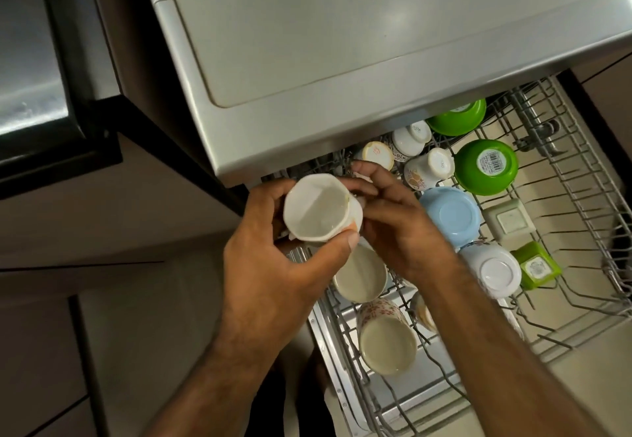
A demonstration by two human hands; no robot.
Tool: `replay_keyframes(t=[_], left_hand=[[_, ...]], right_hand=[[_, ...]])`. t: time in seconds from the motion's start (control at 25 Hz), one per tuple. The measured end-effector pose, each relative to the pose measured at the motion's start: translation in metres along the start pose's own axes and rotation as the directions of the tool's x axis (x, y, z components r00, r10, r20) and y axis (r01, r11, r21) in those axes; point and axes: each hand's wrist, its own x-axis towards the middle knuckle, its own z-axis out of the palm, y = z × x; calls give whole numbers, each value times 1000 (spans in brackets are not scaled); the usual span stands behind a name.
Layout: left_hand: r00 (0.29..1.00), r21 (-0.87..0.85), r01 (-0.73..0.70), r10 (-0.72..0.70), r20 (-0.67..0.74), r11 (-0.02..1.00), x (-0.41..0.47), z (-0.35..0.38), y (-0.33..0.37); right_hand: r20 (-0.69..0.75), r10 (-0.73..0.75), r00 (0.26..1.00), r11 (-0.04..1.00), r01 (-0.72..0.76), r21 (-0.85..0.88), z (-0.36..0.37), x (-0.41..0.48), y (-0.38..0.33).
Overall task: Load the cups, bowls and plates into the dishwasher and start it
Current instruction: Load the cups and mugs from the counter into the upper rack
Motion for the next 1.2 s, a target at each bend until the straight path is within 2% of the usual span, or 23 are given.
replay_keyframes(t=[0.04, 0.12, 0.44, 0.52, 0.6, 0.72, 0.8, 0.88, 0.92, 0.96, 1.04, 1.12, 1.2], left_hand=[[1000, -3, 10, -10, -13, 1000, 1, 4, 0], [999, 10, 17, -17, -29, 1000, 2, 11, 0], [999, 42, 40, -40, -10, 998, 10, 25, -4], [1000, 59, 23, -23, 2, 998, 11, 27, -5], [1000, 105, -9, 9, -8, 994, 11, 28, -6], [998, 98, 8, -2, -60, 995, 10, 25, -12], [997, 82, 14, -8, -76, 997, 9, 24, -15], [996, 86, 4, 4, -90, 996, 9, 23, -16], [995, 89, 0, 8, -97, 996, 9, 22, -17], [995, 90, 1, 9, -103, 996, 9, 22, -18], [994, 95, 8, 3, -113, 995, 9, 21, -21], [993, 99, 6, 6, -117, 995, 9, 21, -23], [993, 101, 1, 11, -121, 995, 8, 22, -23]], right_hand=[[71, 6, 997, 988, -17, 155, 1, -7, 2], [137, -9, 991, 955, -32, 294, 0, -14, 8], [90, -82, 993, 972, 59, 228, -14, -5, 9], [17, -90, 996, 979, 85, 184, -18, -2, 4], [-127, -80, 989, 992, 92, 87, -20, 6, -1], [-317, -132, 939, 960, 42, -275, -19, 36, -6], [-302, -195, 933, 803, -25, -596, -11, 61, -6], [-212, -239, 948, 518, -60, -853, 0, 82, -3], [-160, -259, 953, 372, -54, -927, 5, 88, -1], [-106, -272, 957, 245, -38, -969, 9, 93, 1], [-19, -268, 963, 60, -3, -998, 13, 100, 5], [33, -253, 967, -48, 22, -999, 16, 106, 8], [61, -235, 970, -87, 41, -995, 19, 109, 10]])
